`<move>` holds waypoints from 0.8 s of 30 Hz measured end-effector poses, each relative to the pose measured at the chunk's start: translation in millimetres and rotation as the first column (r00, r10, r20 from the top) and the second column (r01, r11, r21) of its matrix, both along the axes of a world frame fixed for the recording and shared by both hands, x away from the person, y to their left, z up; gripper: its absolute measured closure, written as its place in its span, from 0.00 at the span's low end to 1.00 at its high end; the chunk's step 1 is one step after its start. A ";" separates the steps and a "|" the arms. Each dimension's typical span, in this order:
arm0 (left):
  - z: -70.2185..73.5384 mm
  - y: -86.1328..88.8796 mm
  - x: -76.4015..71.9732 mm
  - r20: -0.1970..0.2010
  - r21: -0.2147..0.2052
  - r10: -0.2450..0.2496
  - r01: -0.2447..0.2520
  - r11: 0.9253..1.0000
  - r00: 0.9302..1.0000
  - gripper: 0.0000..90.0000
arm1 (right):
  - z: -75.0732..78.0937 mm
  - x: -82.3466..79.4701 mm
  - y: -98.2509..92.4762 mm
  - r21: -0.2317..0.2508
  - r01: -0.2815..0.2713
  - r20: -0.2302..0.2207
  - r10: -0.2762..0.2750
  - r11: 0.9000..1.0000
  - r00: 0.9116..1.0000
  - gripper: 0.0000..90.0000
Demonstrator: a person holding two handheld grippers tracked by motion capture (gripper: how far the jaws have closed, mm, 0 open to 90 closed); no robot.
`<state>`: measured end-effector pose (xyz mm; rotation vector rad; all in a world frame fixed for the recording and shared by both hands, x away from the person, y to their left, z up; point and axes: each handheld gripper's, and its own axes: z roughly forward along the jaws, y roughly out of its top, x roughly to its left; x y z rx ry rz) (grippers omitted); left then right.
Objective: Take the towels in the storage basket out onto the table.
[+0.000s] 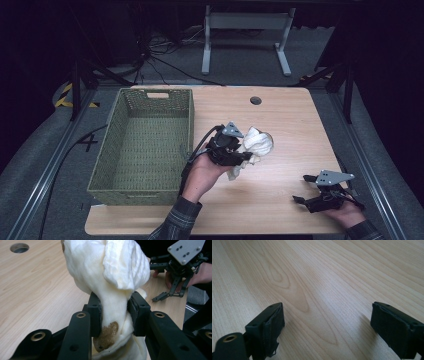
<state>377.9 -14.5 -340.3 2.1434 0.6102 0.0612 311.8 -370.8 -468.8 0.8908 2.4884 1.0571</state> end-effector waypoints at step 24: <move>-70.4 -63.4 2.4 -0.039 0.099 -0.035 0.039 0.994 0.999 0.75 | -0.1 0.0 0.0 0.001 0.000 0.000 0.000 1.000 1.000 0.14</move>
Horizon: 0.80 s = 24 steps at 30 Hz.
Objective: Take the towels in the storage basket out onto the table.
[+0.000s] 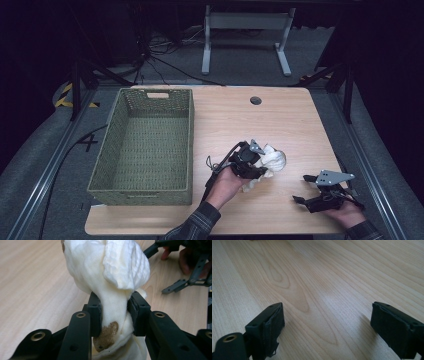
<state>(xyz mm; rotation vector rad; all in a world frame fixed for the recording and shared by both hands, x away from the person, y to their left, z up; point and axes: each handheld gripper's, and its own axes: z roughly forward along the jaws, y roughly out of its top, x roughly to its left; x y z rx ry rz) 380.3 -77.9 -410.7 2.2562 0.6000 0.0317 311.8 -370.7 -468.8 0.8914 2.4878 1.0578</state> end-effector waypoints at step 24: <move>-30.1 -16.2 5.3 -0.021 0.038 -0.030 0.030 0.999 0.999 0.49 | 0.0 -0.2 0.0 -0.002 0.002 0.001 -0.002 1.000 1.000 0.13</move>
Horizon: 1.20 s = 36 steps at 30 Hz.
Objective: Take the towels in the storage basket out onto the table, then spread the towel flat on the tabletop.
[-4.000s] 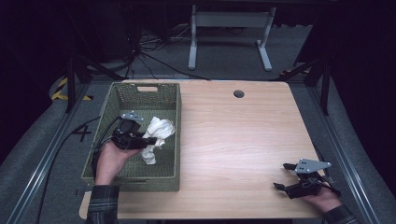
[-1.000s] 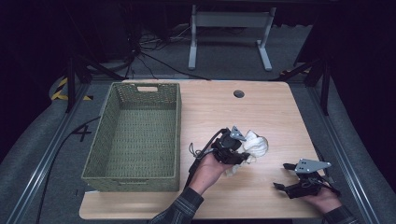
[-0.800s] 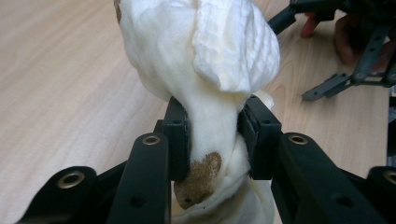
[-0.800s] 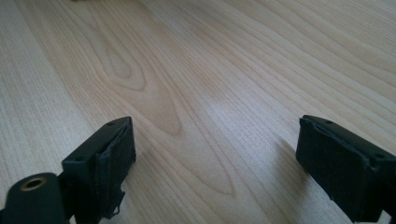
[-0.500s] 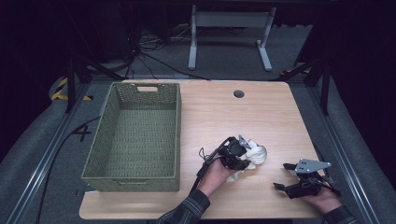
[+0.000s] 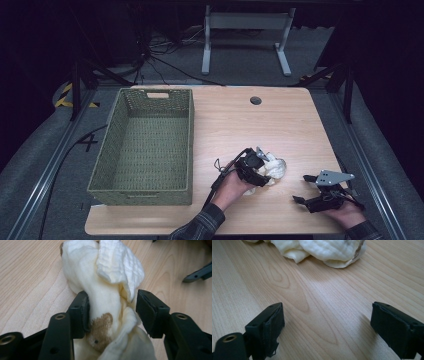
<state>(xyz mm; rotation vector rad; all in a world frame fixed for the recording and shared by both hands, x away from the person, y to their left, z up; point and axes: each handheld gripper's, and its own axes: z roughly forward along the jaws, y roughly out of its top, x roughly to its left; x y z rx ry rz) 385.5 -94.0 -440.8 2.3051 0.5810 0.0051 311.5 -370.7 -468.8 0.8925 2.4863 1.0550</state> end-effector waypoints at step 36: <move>-1.4 64.1 -39.2 0.031 -0.016 0.107 -0.107 0.994 0.994 0.44 | 37.9 26.9 37.3 0.120 -0.083 0.002 0.083 0.989 0.997 0.53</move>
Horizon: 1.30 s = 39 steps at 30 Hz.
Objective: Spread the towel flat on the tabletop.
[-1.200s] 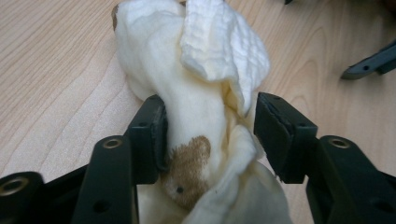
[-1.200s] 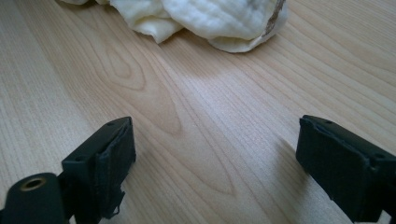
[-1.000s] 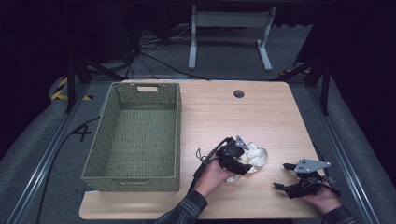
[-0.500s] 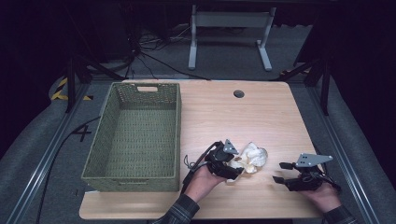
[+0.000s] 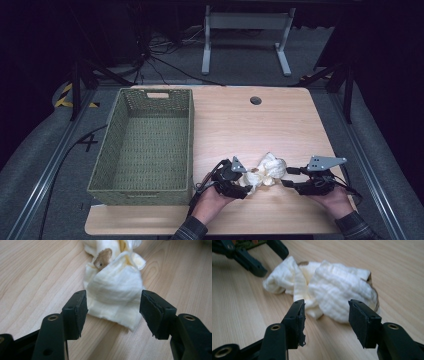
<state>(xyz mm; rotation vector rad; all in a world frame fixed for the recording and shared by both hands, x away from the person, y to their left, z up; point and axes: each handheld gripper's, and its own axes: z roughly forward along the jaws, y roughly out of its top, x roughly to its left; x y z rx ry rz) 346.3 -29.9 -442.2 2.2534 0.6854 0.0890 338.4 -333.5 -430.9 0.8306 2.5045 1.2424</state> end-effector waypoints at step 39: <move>-9.0 -2.2 6.4 -0.001 0.034 0.018 -0.018 0.999 1.000 0.43 | 19.6 37.2 14.8 -0.050 -0.009 0.023 0.010 0.999 1.000 1.00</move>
